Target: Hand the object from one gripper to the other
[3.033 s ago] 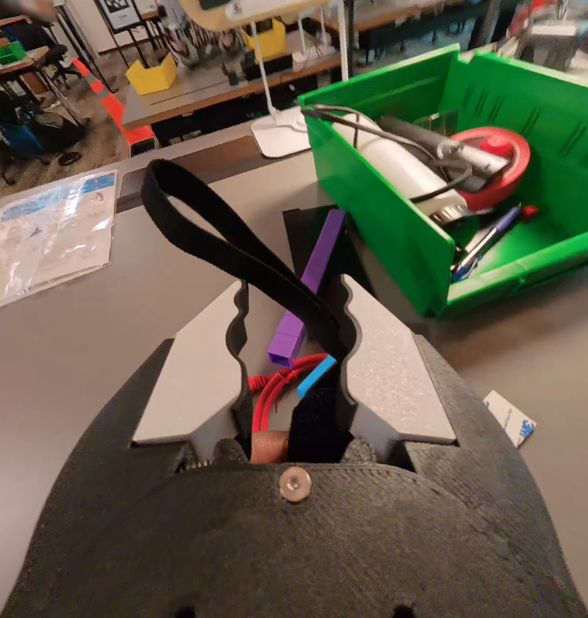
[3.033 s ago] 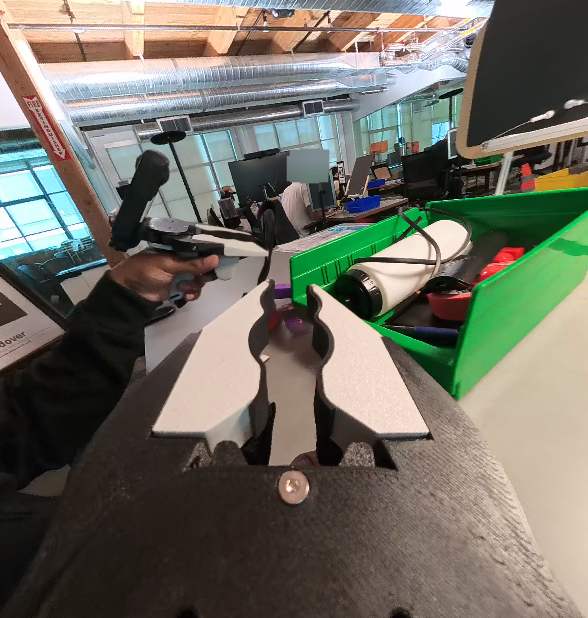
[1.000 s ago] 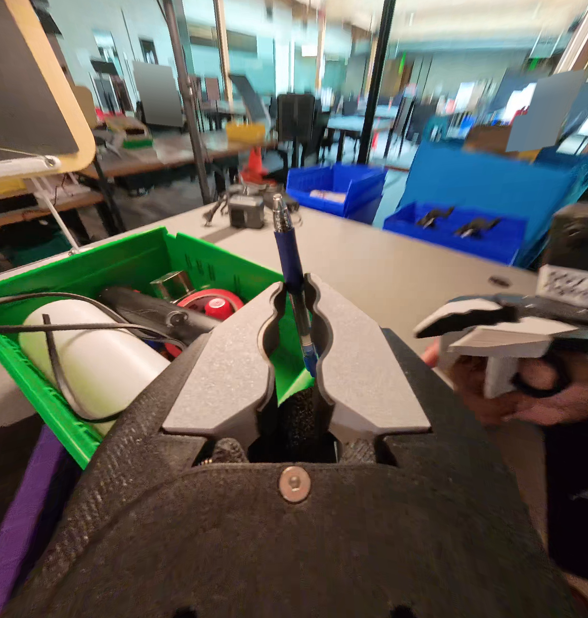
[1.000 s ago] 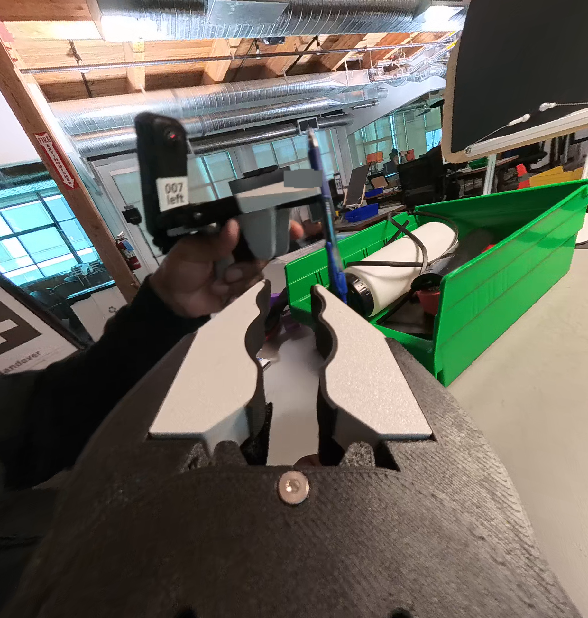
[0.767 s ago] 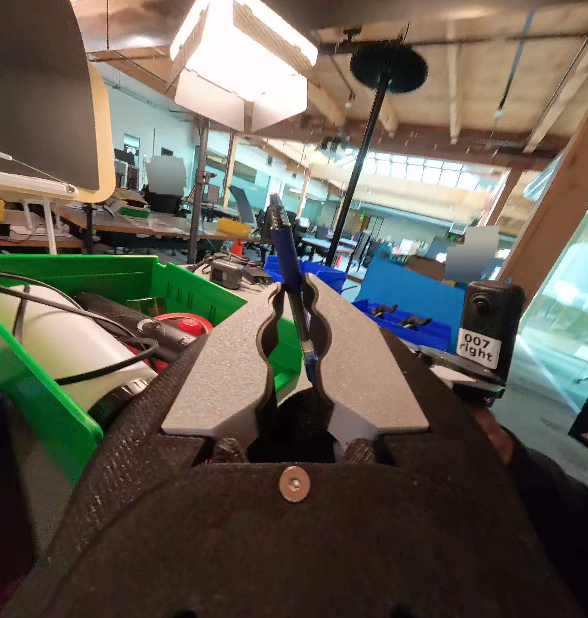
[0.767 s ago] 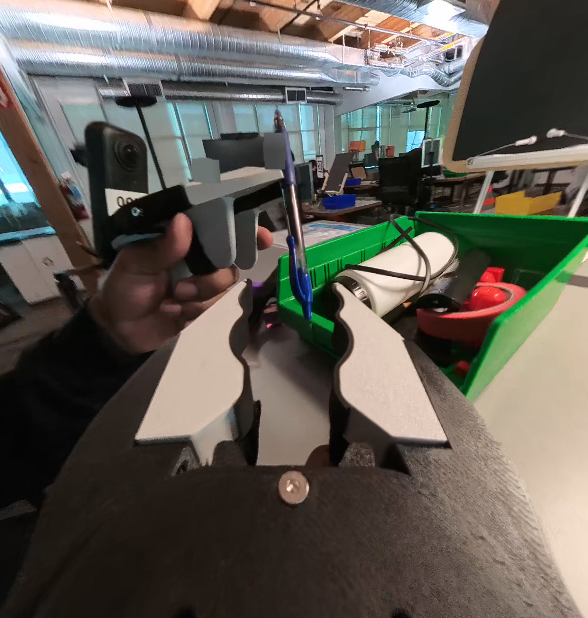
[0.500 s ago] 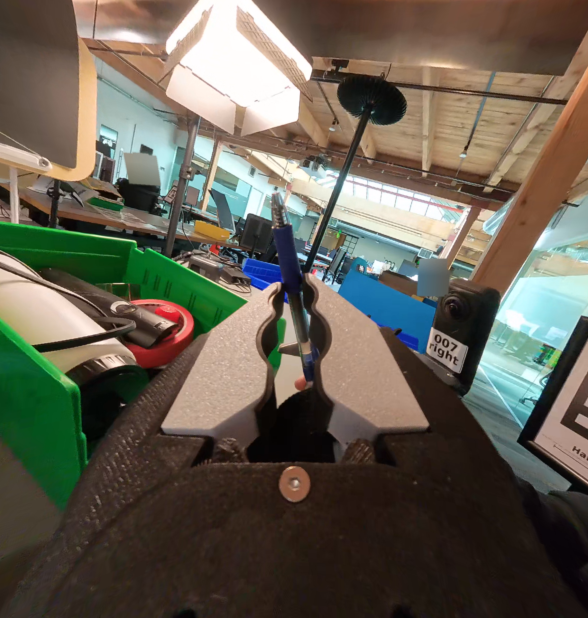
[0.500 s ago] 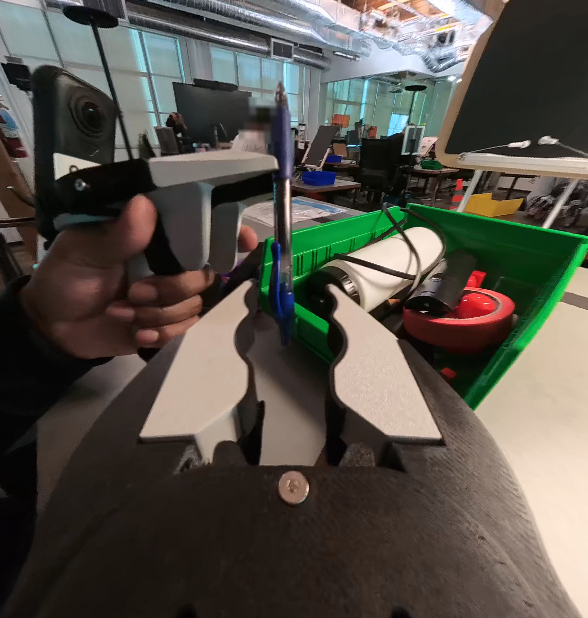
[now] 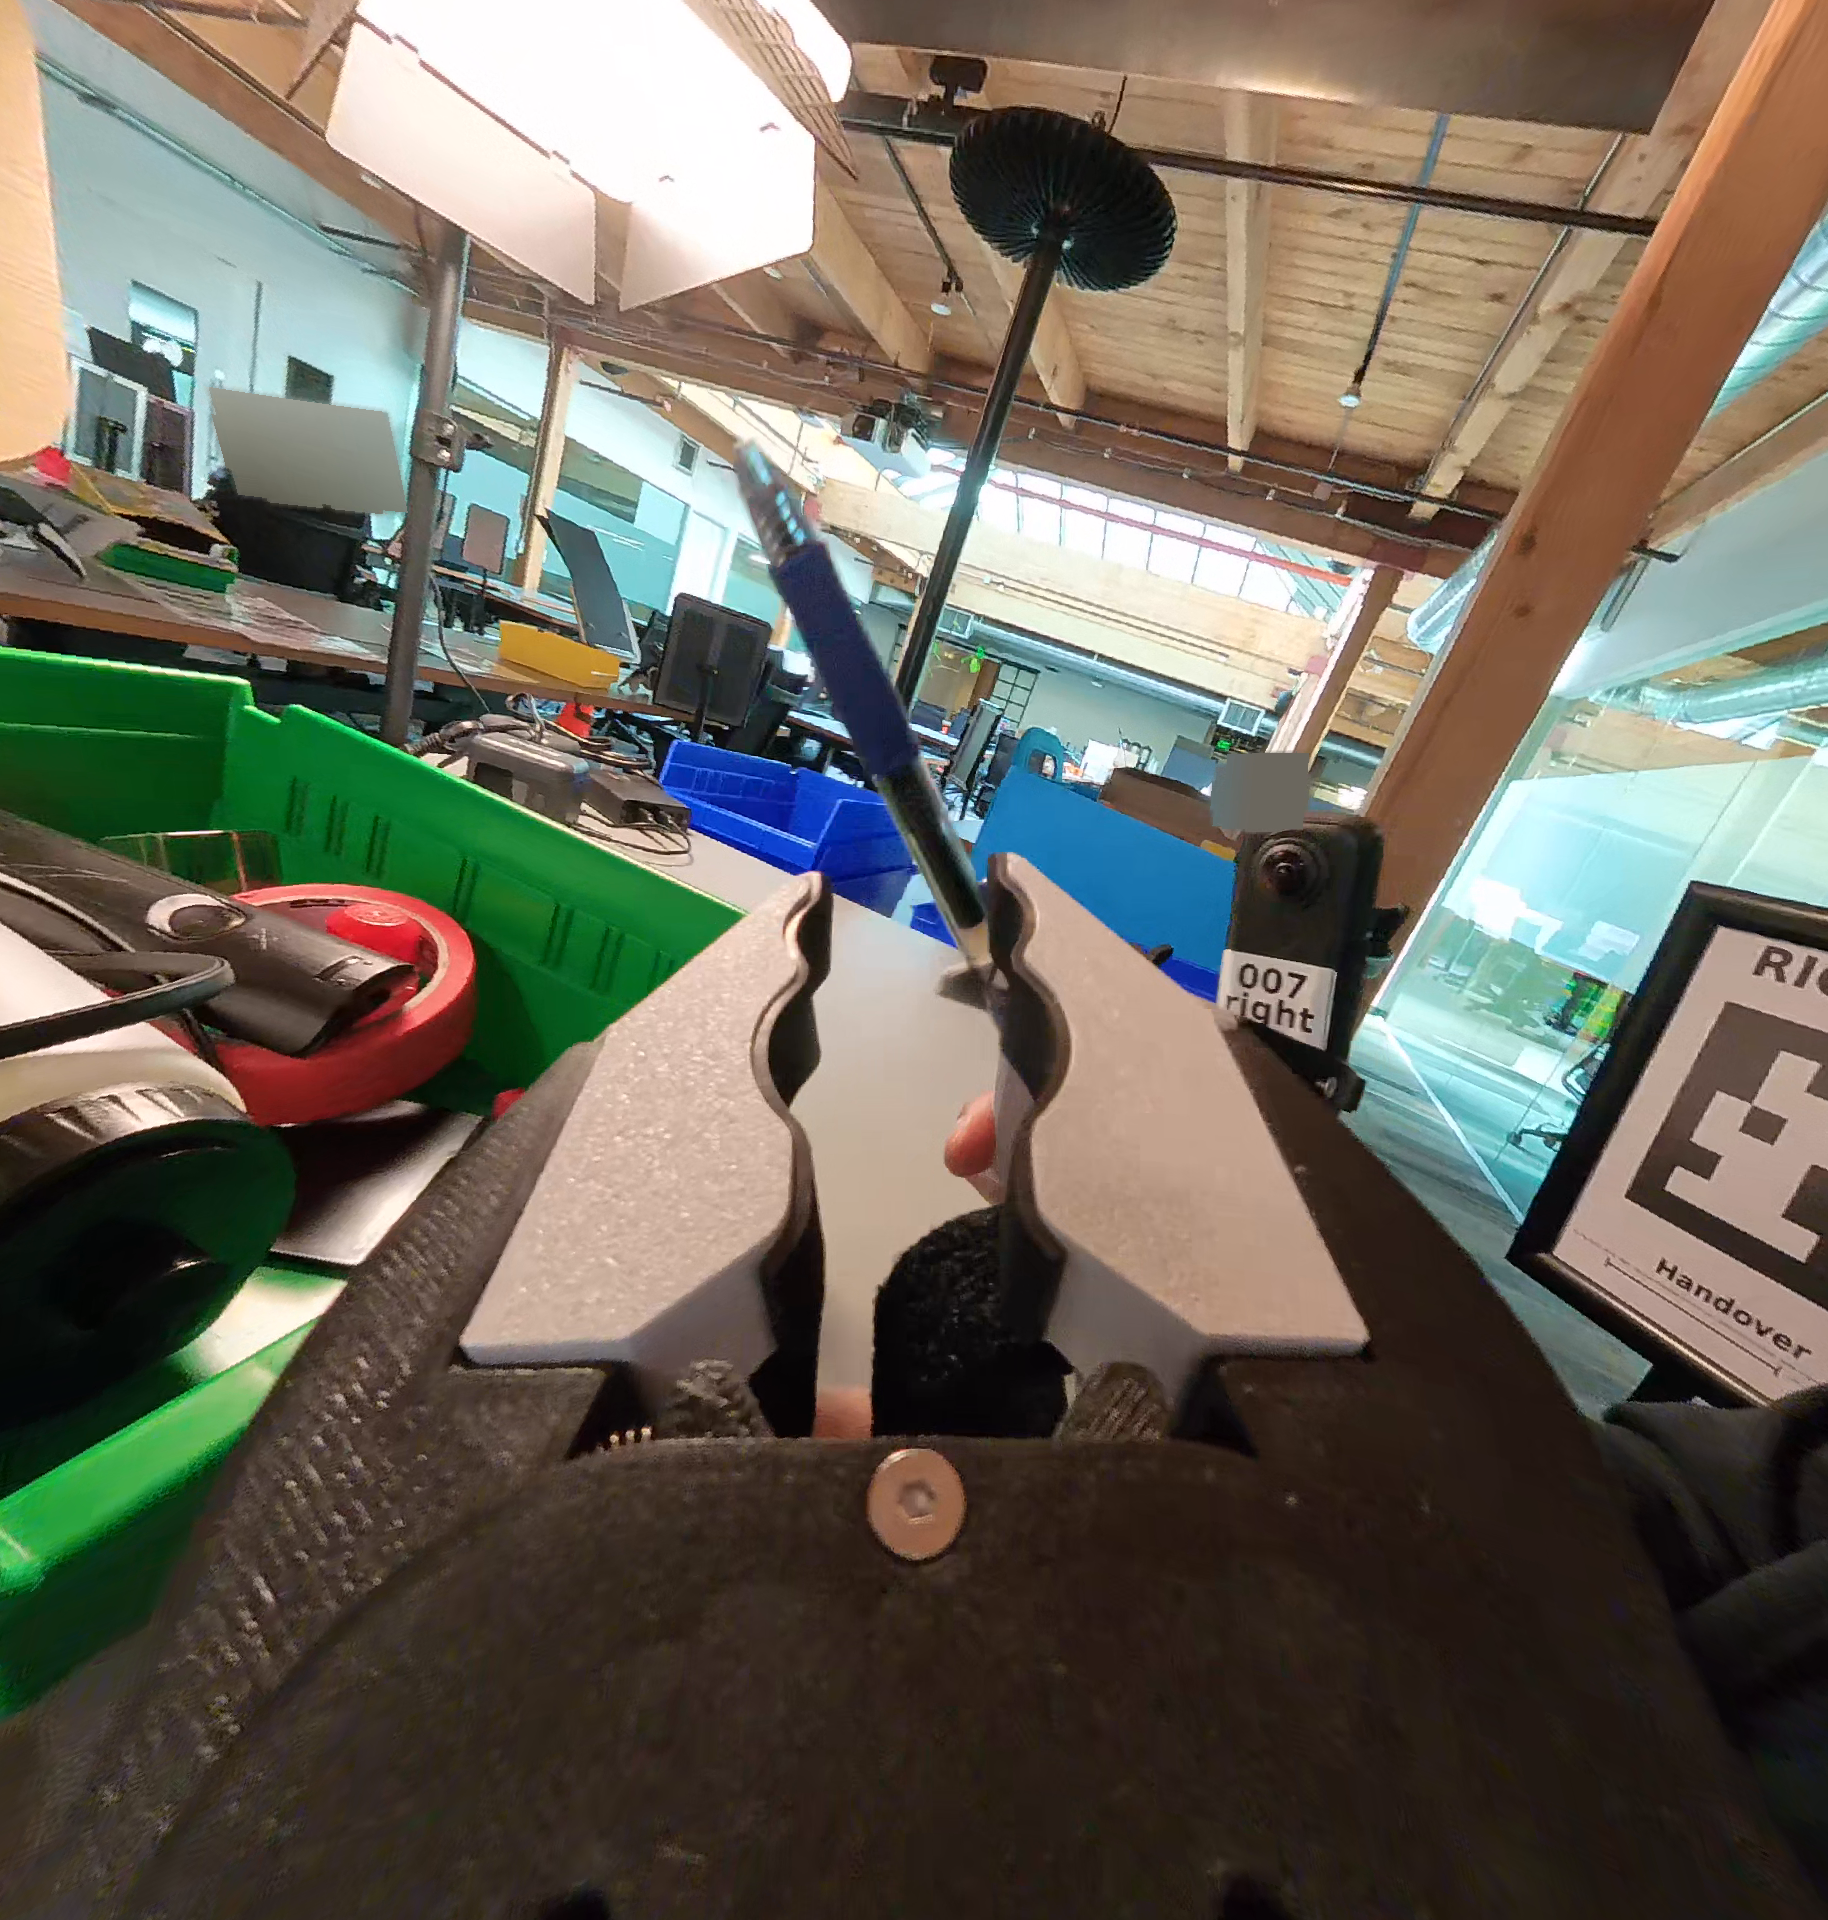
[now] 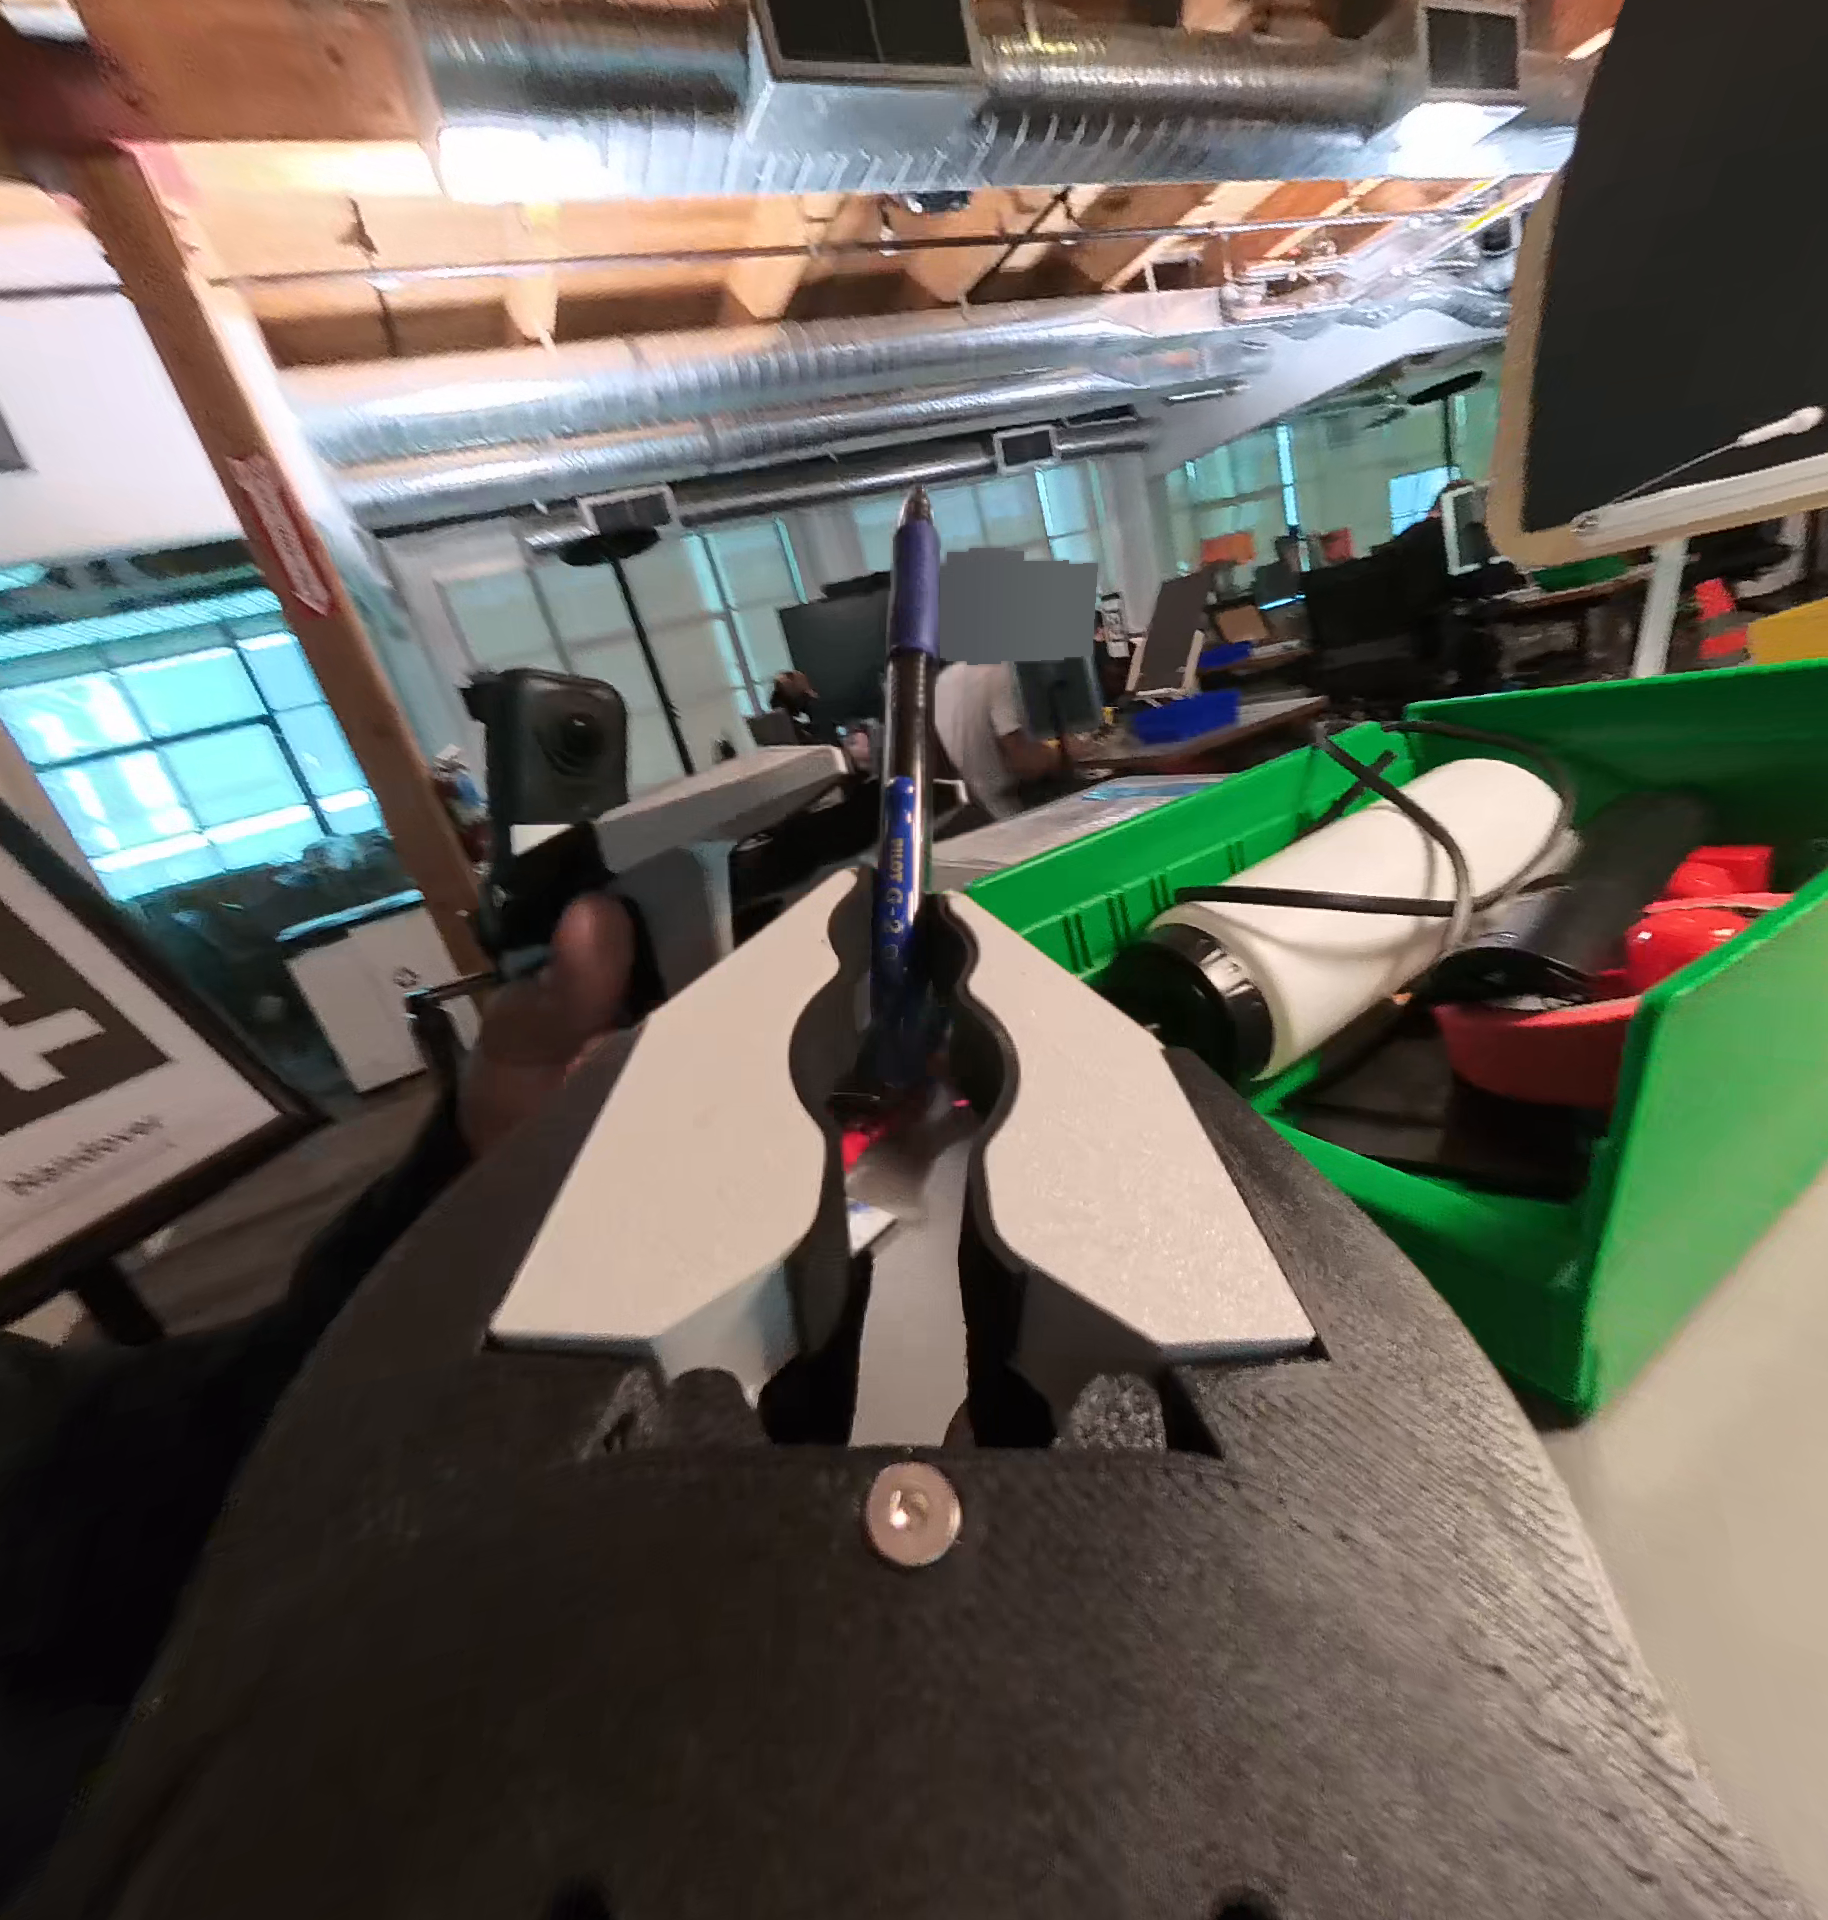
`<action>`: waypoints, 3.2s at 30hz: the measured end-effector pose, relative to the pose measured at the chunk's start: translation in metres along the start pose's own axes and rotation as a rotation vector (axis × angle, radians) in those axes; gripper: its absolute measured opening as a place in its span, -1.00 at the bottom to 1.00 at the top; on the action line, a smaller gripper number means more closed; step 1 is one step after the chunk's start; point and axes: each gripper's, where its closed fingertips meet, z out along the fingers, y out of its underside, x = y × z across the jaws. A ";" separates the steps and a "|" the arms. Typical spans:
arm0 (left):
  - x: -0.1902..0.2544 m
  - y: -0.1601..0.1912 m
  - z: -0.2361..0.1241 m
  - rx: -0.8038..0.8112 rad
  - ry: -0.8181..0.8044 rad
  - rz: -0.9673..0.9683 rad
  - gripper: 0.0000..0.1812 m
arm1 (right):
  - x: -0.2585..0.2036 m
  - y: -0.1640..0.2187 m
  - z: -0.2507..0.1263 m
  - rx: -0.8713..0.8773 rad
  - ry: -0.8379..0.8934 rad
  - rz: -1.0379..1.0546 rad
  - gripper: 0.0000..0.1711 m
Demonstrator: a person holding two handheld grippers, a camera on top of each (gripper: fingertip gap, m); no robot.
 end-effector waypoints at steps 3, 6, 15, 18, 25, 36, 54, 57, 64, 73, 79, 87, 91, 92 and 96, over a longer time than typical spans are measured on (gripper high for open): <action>0.007 0.002 0.001 -0.007 0.047 -0.021 -0.66 | -0.011 0.004 0.002 -0.016 -0.078 0.045 -0.88; 0.016 0.007 0.002 -0.028 0.101 -0.041 -0.69 | -0.024 0.010 0.005 -0.049 -0.150 0.058 -0.88; 0.013 -0.006 -0.001 0.111 0.142 -0.238 -0.89 | -0.022 0.011 0.007 -0.052 -0.133 0.064 -0.69; 0.017 -0.007 0.000 0.119 0.173 -0.269 -0.88 | -0.019 0.009 0.005 -0.036 -0.107 0.036 -0.87; 0.021 -0.005 0.000 0.112 0.189 -0.250 -0.87 | -0.018 -0.005 -0.001 0.038 -0.117 0.053 -0.84; 0.033 0.004 0.003 0.054 0.247 -0.248 -0.85 | -0.016 -0.024 -0.010 0.144 -0.135 0.087 -0.85; 0.041 0.005 0.004 0.054 0.263 -0.201 -0.83 | -0.020 -0.028 -0.011 0.169 -0.160 0.101 -0.86; 0.037 0.002 0.003 0.070 0.249 -0.200 -0.80 | -0.020 -0.032 -0.013 0.191 -0.155 0.086 -0.87; 0.042 -0.002 0.001 0.094 0.289 -0.217 -0.88 | -0.023 -0.031 -0.012 0.190 -0.173 0.097 -0.77; 0.036 0.003 0.004 0.067 0.233 -0.192 -0.76 | -0.018 -0.037 -0.016 0.225 -0.148 0.084 -0.87; 0.039 -0.005 -0.002 0.114 0.303 -0.265 -0.86 | -0.021 -0.039 -0.018 0.240 -0.160 0.079 -0.86; 0.042 0.002 0.002 0.072 0.303 -0.254 -0.85 | -0.022 -0.033 -0.013 0.201 -0.149 0.060 -0.86; 0.035 -0.005 -0.002 0.114 0.281 -0.264 -0.86 | -0.018 -0.036 -0.016 0.222 -0.148 0.086 -0.87; 0.036 -0.005 -0.003 0.115 0.296 -0.274 -0.87 | -0.019 -0.036 -0.016 0.226 -0.153 0.088 -0.87; 0.037 -0.004 -0.002 0.108 0.304 -0.280 -0.88 | -0.020 -0.035 -0.016 0.222 -0.155 0.087 -0.87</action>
